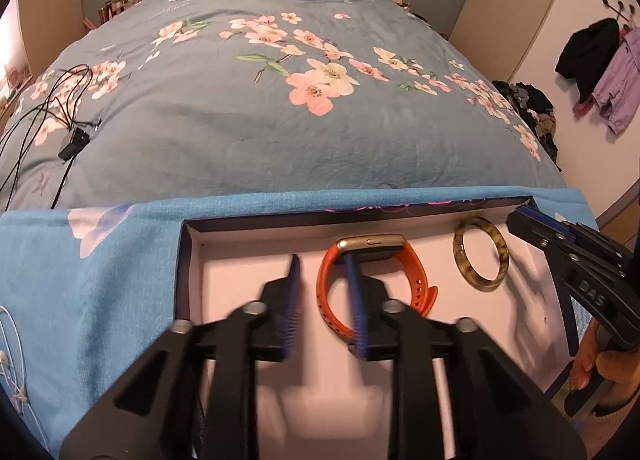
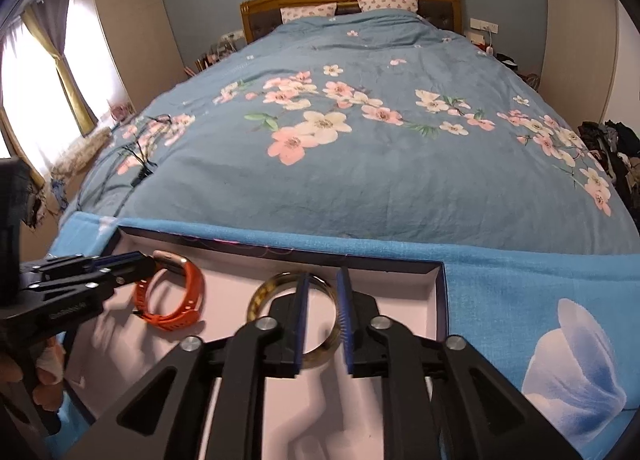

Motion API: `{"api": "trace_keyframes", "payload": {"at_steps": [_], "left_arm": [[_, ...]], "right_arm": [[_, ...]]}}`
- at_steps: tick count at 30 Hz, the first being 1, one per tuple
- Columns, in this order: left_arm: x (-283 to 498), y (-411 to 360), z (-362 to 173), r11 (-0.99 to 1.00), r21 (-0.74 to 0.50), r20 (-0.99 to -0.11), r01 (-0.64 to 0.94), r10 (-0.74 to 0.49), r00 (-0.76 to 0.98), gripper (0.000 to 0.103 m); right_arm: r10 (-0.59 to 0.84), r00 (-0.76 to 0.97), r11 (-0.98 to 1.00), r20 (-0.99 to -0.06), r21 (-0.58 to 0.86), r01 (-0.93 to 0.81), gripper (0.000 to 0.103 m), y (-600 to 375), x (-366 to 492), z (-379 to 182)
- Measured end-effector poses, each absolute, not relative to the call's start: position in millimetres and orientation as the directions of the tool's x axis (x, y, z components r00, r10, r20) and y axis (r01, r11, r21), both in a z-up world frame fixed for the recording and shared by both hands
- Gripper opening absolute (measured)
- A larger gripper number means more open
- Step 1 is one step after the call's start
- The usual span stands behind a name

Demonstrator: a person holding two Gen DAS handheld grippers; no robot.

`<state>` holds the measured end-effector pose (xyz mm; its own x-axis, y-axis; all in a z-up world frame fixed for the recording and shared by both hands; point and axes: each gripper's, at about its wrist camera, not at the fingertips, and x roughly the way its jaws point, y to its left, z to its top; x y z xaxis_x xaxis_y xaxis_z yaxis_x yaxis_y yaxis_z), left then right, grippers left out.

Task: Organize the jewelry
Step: 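Carry both items into the box lid and open both grippers, then lift both open grippers away from the box lid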

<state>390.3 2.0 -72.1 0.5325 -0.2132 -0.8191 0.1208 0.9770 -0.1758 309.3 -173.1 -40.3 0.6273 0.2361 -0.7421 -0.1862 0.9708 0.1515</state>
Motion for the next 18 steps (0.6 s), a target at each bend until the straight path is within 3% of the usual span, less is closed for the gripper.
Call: {"api": "trace_keyframes", "payload": {"at_steps": [1, 4, 6, 12, 15, 18], "left_arm": [[388, 4, -70, 0.977, -0.181, -0.811, 0.115, -0.214, 0.544, 0.045], [376, 7, -63, 0.98, -0.161, -0.789, 0.119, -0.201, 0.581, 0.052], [363, 9, -54, 0.982, -0.146, -0.763, 0.123, -0.191, 0.618, 0.065], [306, 16, -19, 0.989, -0.082, -0.645, 0.124, -0.148, 0.749, 0.081], [274, 21, -8, 0.99, -0.067, -0.602, 0.122, -0.138, 0.786, 0.092], [242, 26, -2, 0.99, -0.062, -0.568, 0.126, -0.139, 0.812, 0.096]], "right_arm": [[0.237, 0.631, 0.97, -0.738, 0.151, -0.189, 0.027, -174, 307, -38], [0.25, 0.668, 0.967, -0.701, 0.152, -0.202, 0.038, -180, 288, -28], [0.265, 0.692, 0.964, -0.671, 0.156, -0.217, 0.043, -183, 273, -20], [0.32, 0.743, 0.946, -0.588, 0.157, -0.283, 0.067, -192, 217, 1], [0.345, 0.746, 0.935, -0.57, 0.137, -0.327, 0.068, -194, 185, 5], [0.364, 0.727, 0.924, -0.582, 0.129, -0.36, 0.068, -194, 160, 1]]}}
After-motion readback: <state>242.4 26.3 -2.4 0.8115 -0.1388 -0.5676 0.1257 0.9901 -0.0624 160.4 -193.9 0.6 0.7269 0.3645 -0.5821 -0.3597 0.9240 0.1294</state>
